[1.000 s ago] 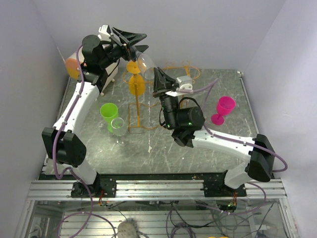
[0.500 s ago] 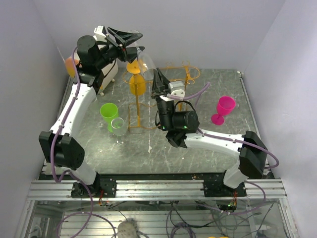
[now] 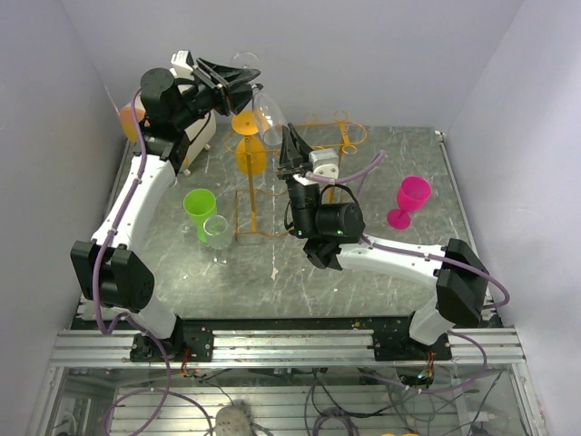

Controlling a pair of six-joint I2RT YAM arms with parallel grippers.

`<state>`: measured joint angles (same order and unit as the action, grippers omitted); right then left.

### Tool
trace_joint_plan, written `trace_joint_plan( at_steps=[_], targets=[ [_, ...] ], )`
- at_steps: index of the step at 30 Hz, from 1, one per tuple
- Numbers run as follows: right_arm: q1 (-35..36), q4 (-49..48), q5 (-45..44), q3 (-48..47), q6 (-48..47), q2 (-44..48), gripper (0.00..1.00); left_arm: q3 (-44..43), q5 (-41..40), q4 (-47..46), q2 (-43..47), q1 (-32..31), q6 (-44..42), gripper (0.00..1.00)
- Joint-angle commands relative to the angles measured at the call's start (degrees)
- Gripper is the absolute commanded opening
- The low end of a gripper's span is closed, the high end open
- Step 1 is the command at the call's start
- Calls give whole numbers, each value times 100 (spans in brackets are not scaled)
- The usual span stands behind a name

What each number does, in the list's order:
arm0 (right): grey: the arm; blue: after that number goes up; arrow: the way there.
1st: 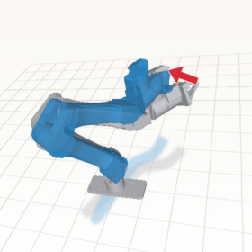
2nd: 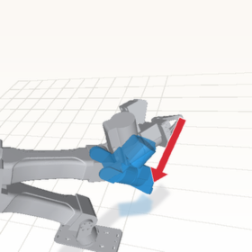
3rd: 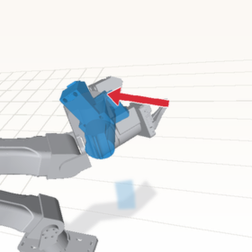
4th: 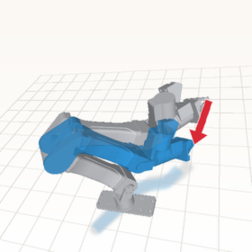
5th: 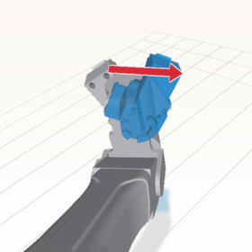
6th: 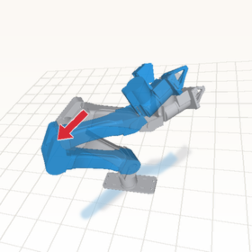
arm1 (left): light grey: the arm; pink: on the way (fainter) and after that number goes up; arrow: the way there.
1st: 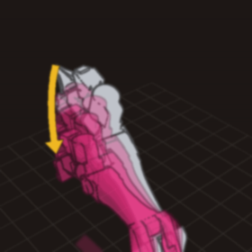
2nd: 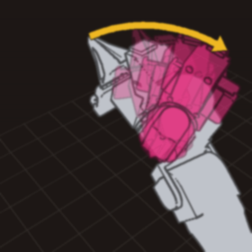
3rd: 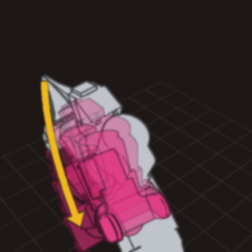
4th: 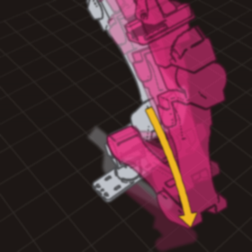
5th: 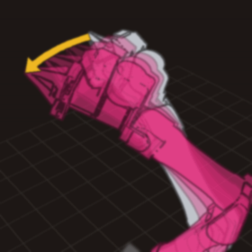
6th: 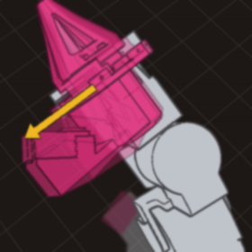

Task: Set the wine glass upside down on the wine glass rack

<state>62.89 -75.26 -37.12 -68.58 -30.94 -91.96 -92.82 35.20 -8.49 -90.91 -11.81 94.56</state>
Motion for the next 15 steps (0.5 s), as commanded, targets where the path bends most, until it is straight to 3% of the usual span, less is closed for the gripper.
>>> trace_joint_plan(
  at_steps=[1, 6, 9, 15],
  targets=[
    [-53, -331, -131, -157, -121, -128, 0, 0, 163, -271, 223, 65, 18, 52],
    [-73, -226, -80, -162, 16, -124, 0, 8, 180, -400, 224, 65, 52, 47],
    [-71, -213, -88, -170, 16, -134, 0, 50, 201, -459, 245, 65, 69, 30],
    [-109, -63, -78, -165, 237, -95, 0, 90, 267, -524, 289, 65, 74, 8]
  ],
)
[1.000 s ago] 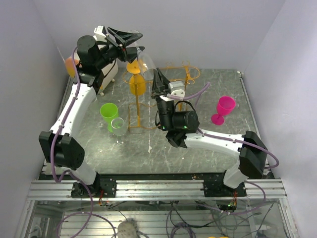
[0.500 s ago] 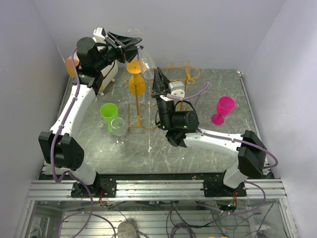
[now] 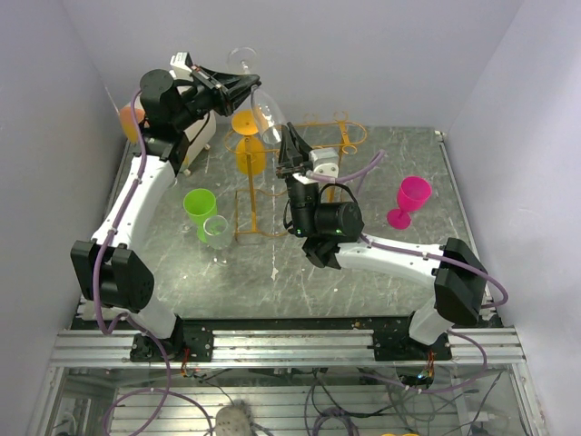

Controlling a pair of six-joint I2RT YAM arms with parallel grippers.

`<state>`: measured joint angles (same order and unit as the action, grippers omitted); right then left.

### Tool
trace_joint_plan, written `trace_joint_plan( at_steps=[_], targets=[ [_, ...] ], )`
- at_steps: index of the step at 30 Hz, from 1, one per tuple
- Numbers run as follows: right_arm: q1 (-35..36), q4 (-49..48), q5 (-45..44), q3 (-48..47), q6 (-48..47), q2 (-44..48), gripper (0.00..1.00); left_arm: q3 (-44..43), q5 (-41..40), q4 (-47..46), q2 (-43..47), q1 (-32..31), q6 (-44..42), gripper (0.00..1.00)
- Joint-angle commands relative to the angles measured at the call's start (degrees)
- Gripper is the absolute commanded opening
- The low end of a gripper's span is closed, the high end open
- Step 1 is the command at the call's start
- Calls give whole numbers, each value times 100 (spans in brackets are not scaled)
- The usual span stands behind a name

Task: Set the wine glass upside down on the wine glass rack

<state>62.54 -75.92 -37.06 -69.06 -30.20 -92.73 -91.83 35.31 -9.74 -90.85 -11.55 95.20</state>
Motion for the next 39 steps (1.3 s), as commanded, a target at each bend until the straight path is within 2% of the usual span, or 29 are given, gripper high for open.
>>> trace_joint_plan(
  at_steps=[1, 6, 7, 8, 9, 14, 17, 19, 22, 24, 30, 34, 39],
  targets=[
    [-76, 14, -83, -124, 171, -25, 0, -10, 265, -421, 286, 39, -3, 7],
    [-80, 249, -29, -141, 316, 19, 0, 7, 342, -861, 328, 101, -147, 7],
    [-76, 287, -11, -136, 344, 38, 6, 7, 351, -983, 331, 127, -170, 7],
    [-76, 340, 10, -120, 370, 49, 16, 1, 360, -1092, 323, 161, -176, 7],
    [-76, 361, 31, -108, 401, 54, 21, -20, 373, -1162, 310, 200, -181, 7],
    [-76, 612, 153, -47, 540, 125, 58, -322, 491, -1075, 187, 403, -473, 7],
    [-76, 762, 236, -4, 597, 214, 74, -548, 584, -828, 139, 496, -801, 7],
    [-76, 952, 297, 66, 610, 366, 81, -740, 650, -575, 121, 549, -1108, 7],
    [-66, 1662, 614, 237, 722, 874, 85, -1385, 757, 262, 71, 607, -1995, 7],
    [-68, 2190, 789, 374, 833, 1239, 89, -1761, 778, 927, 113, 615, -2885, 7],
    [-67, 3280, 1038, 679, 1150, 2235, 100, -2151, 380, 2627, 659, 610, -5111, 7],
    [-67, 3633, 911, 854, 1330, 2695, 100, -2006, 65, 3411, 1119, 606, -6430, 7],
    [-62, 3777, 618, 982, 1374, 3078, 100, -1245, -17, 3640, 1846, 588, -7073, 7]
  ],
)
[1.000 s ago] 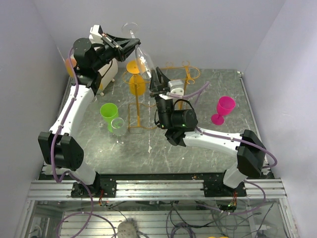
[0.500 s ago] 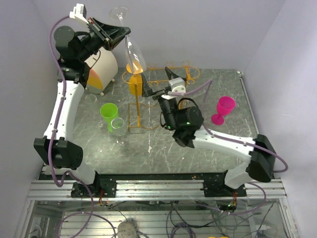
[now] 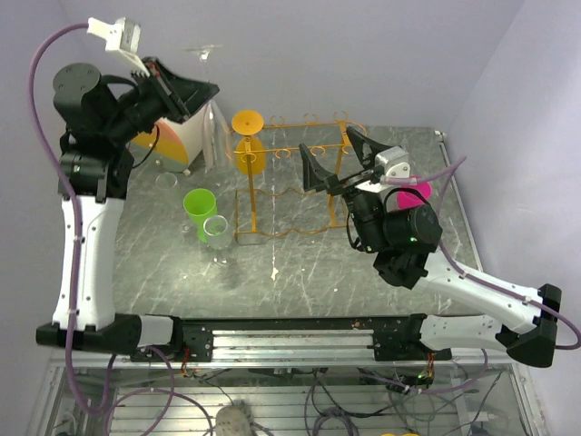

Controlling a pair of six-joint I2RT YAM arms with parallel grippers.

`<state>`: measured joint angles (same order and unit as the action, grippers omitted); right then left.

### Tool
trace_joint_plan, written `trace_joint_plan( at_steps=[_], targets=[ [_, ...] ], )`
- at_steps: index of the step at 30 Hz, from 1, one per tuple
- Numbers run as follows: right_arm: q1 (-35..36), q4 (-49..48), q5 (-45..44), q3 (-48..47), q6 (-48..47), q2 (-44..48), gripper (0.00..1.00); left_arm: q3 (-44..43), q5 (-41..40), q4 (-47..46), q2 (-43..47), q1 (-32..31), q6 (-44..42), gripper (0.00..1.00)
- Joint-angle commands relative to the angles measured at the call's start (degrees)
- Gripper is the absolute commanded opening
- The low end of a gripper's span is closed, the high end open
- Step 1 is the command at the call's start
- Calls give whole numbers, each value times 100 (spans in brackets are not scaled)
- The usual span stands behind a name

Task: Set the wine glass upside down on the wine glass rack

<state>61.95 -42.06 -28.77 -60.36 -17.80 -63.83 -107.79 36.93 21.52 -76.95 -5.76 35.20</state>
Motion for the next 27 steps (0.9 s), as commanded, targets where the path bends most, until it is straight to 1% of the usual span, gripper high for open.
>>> trace_joint_plan(
  at_steps=[1, 5, 9, 13, 15, 17, 20, 25, 27],
  targets=[
    [-7, 404, -249, 127, 142, 230, 100, 474, -152, 556, 581, -6, -1167, 7],
    [-7, 453, -352, 168, 246, 347, 100, 1089, -174, 659, 1059, -138, -1497, 7],
    [-8, 505, -443, 221, 363, 437, 100, 2165, -542, 425, 1530, -525, -1682, 7],
    [-8, 659, -590, 269, 567, 542, 100, 3338, -1103, -413, 2135, -859, -1613, 7],
    [-7, 716, -653, 507, 690, 620, 100, 3879, -1426, -917, 2474, -1061, -1560, 7],
    [-12, 778, -708, 590, 780, 699, 100, 4154, -1646, -1086, 2601, -1207, -1582, 7],
    [-7, 829, -817, 645, 850, 774, 100, 4482, -1684, -1242, 2643, -1313, -1572, 7],
    [-8, 796, -893, 726, 849, 879, 100, 5300, -1826, -2330, 3010, -1613, -1444, 7],
    [-8, 855, -937, 731, 842, 918, 100, 5443, -1916, -2530, 2982, -1687, -1504, 7]
  ],
)
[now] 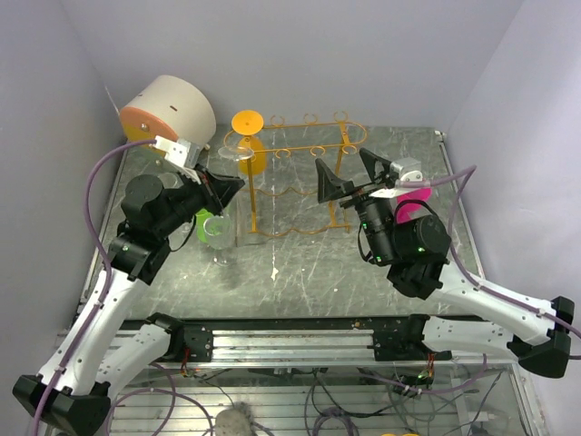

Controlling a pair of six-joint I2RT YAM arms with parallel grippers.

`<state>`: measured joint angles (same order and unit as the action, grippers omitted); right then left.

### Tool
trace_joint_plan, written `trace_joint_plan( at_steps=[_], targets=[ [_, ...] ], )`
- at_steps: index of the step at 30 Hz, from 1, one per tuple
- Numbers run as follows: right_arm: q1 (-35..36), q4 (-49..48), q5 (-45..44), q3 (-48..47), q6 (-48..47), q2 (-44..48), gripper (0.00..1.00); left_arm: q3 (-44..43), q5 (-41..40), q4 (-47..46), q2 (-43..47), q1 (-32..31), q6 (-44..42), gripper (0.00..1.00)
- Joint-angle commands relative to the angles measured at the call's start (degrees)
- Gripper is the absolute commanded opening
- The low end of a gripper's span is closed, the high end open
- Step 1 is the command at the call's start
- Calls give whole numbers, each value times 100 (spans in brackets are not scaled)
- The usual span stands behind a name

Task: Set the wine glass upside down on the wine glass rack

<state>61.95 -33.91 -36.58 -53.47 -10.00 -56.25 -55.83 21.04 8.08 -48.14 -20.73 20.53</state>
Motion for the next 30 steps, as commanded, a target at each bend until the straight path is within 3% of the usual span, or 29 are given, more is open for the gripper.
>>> trace_joint_plan(
  at_steps=[1, 7, 11, 16, 30],
  targets=[
    [-8, 56, -183, 59, 48, 199, 100, 277, -358, -1243, 57, -194, -33, 7],
    [-7, 84, -277, 216, 41, 488, 100, 771, -305, -2384, -105, -211, 100, 7],
    [-6, 34, -374, 373, -75, 696, 100, 659, -177, -2244, -393, -216, 89, 7],
    [-17, -76, -493, 533, -340, 935, 100, 867, -87, -2778, -554, -221, 331, 7],
    [-16, 61, -541, 733, -431, 1352, 100, 930, 64, -2759, -979, -256, -133, 7]
  ],
)
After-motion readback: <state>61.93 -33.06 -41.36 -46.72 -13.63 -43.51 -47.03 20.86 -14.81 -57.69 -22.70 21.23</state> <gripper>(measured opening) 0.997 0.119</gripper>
